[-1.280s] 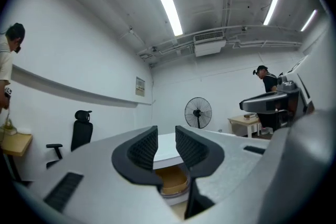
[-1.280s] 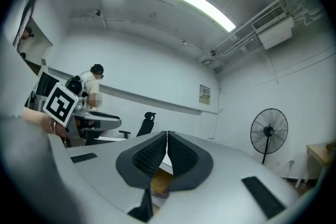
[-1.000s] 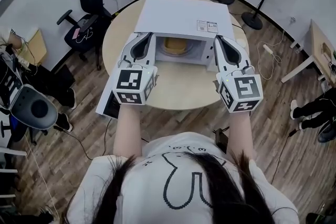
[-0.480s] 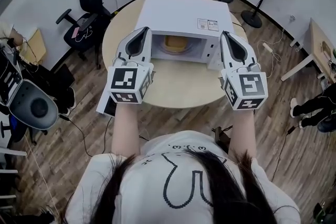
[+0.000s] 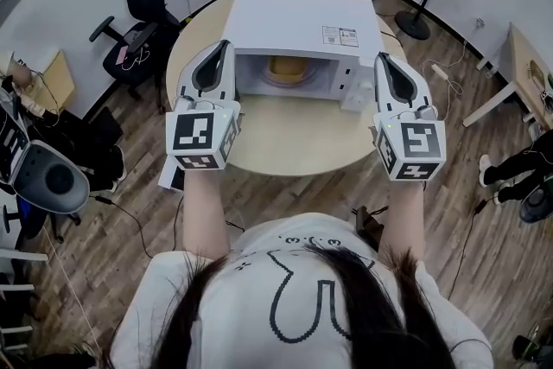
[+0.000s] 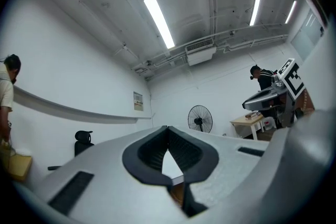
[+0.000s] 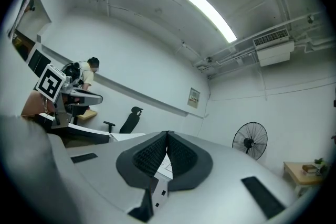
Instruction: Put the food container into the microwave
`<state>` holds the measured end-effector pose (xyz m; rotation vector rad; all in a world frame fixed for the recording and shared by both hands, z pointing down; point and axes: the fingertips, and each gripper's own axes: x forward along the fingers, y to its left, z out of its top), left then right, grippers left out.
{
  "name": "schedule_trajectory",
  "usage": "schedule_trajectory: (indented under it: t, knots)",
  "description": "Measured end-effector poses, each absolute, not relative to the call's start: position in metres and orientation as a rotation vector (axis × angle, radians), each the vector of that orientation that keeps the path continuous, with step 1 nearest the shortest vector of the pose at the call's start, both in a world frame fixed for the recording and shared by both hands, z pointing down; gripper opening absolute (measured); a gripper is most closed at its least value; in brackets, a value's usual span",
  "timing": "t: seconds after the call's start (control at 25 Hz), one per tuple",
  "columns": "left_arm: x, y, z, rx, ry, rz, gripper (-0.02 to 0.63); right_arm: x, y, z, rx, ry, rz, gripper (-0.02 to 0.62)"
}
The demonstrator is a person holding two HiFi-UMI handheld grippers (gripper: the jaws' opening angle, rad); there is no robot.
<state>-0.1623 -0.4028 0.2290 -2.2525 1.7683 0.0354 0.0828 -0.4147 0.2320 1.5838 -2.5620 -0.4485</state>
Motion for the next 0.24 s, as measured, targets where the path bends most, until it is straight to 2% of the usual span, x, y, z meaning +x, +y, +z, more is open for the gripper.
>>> schedule_trajectory:
  t: [0.24]
  knots:
    - [-0.1627, -0.4056, 0.2331, -2.234, 1.772, 0.038, 0.009, 0.0868, -0.4167, 0.2358, 1.586, -2.563, -0.446, 0.028]
